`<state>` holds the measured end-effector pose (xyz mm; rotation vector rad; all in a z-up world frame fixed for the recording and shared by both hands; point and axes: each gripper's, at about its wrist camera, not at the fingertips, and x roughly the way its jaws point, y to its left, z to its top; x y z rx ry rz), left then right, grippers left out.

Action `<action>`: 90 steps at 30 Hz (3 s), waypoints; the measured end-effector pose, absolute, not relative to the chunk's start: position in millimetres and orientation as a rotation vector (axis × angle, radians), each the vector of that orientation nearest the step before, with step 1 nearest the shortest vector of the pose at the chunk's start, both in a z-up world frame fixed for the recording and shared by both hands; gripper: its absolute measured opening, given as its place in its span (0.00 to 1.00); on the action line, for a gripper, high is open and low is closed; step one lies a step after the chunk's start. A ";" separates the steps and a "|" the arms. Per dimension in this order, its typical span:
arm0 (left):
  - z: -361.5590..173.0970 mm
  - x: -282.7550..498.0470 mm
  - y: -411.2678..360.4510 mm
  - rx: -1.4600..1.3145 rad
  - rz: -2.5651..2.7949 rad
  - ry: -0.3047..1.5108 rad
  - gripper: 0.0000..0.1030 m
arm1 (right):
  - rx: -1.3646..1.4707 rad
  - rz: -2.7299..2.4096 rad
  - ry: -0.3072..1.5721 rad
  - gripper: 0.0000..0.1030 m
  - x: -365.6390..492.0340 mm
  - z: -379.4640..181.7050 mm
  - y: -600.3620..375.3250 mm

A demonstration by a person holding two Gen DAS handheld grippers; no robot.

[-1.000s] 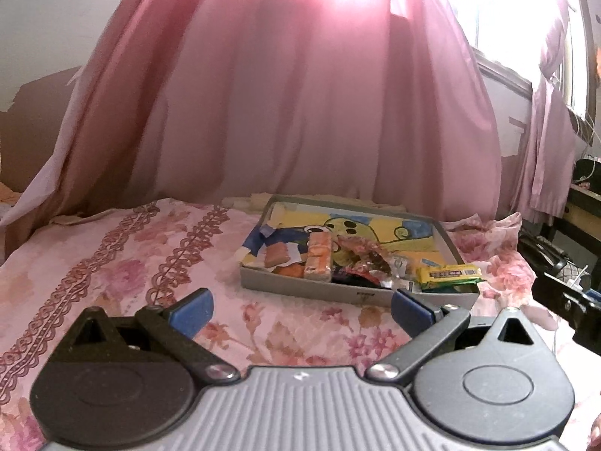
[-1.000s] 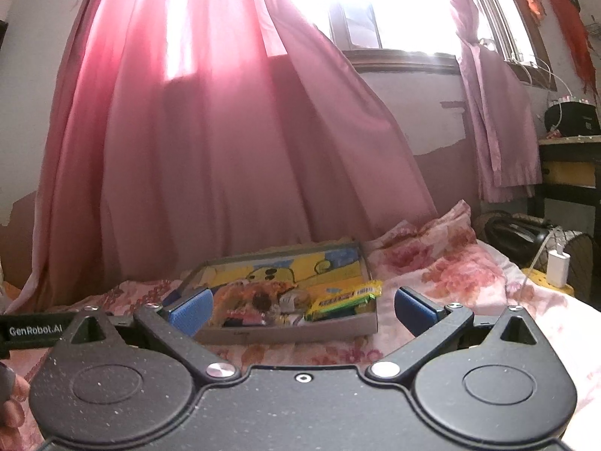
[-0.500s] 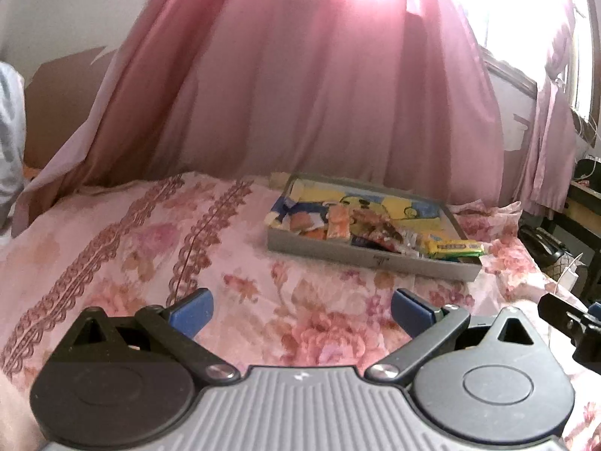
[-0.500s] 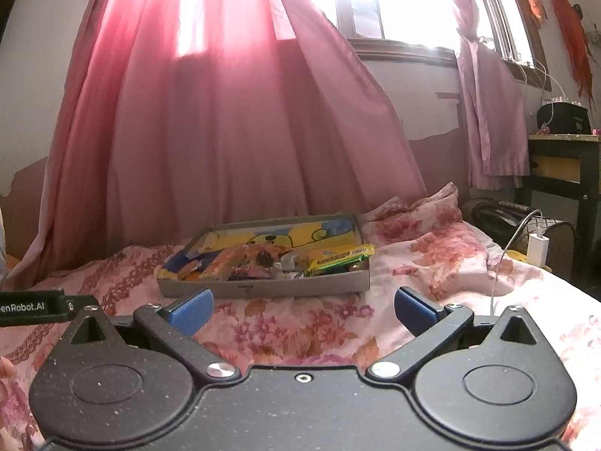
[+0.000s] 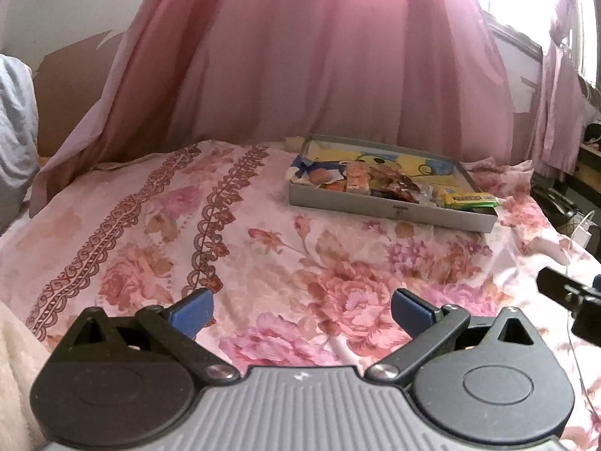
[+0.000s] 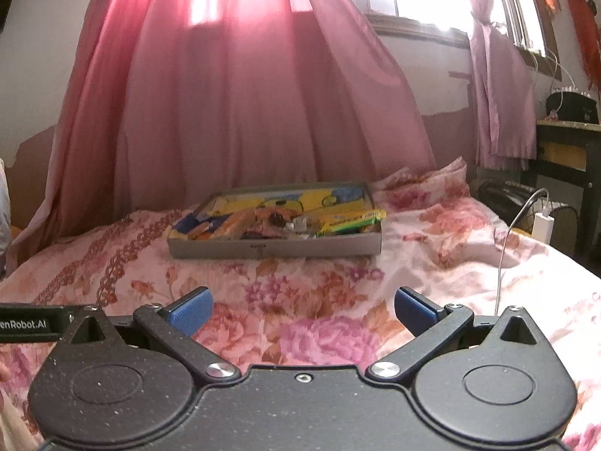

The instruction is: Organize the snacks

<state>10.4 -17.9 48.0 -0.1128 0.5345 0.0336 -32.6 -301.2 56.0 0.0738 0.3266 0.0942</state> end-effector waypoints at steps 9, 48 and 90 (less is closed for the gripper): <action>41.8 14.2 -20.3 -0.116 0.028 0.543 1.00 | 0.072 0.090 0.369 0.99 -27.5 45.5 -304.6; 39.5 13.0 -20.7 -0.123 0.033 0.555 1.00 | 0.041 0.118 0.389 0.99 -26.2 42.0 -299.2; 37.8 13.4 -21.5 -0.116 0.058 0.622 1.00 | 0.039 0.116 0.394 0.99 -25.2 42.2 -298.1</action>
